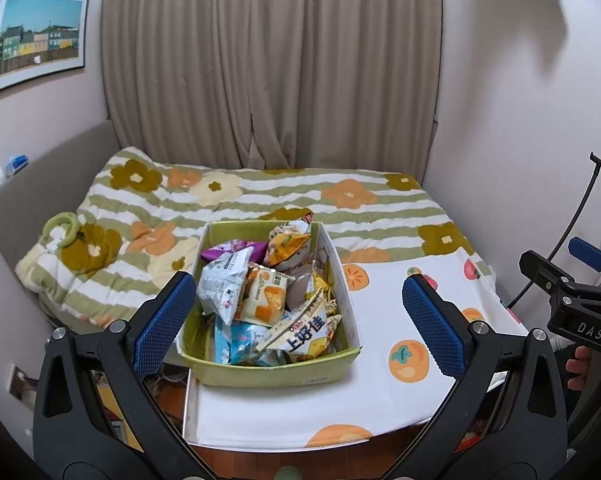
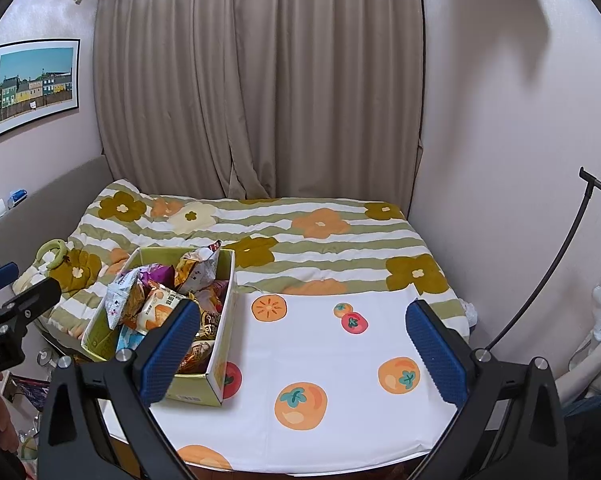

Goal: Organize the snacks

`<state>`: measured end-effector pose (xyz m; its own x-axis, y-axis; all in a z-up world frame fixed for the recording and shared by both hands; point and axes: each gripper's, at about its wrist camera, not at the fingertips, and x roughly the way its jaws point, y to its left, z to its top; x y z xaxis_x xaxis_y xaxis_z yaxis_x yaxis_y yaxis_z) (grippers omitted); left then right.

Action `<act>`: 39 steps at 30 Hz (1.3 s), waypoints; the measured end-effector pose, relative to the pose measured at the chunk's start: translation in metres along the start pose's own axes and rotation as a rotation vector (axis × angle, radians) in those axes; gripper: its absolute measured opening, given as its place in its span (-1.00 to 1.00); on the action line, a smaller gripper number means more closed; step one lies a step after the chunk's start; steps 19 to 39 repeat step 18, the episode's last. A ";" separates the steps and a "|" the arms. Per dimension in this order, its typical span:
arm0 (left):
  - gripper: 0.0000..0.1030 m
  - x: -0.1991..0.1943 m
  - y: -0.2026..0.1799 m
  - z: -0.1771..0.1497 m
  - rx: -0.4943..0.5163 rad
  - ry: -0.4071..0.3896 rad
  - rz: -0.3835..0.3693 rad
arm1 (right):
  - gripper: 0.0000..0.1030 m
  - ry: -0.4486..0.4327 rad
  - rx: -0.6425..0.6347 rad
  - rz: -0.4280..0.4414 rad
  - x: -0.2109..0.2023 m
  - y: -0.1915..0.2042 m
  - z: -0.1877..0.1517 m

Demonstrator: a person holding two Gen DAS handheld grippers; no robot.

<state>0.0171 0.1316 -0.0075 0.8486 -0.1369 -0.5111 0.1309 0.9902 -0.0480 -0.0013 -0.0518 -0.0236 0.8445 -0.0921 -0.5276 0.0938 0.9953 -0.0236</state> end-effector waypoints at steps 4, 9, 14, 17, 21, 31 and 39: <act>0.99 0.002 0.001 0.001 0.001 0.001 -0.008 | 0.98 0.002 0.000 -0.003 0.001 0.001 0.000; 0.99 0.013 0.000 0.005 -0.018 0.022 -0.031 | 0.98 0.012 0.002 -0.007 0.003 0.001 0.000; 0.99 0.021 -0.003 0.007 -0.006 0.019 0.000 | 0.98 0.015 0.004 -0.008 0.005 0.002 0.000; 0.99 0.022 -0.007 0.007 0.015 0.008 0.026 | 0.98 0.020 0.005 -0.010 0.007 0.002 0.000; 0.99 0.023 -0.008 0.006 0.017 0.008 0.029 | 0.98 0.024 0.007 -0.011 0.009 0.002 0.000; 0.99 0.023 -0.008 0.006 0.017 0.008 0.029 | 0.98 0.024 0.007 -0.011 0.009 0.002 0.000; 0.99 0.023 -0.008 0.006 0.017 0.008 0.029 | 0.98 0.024 0.007 -0.011 0.009 0.002 0.000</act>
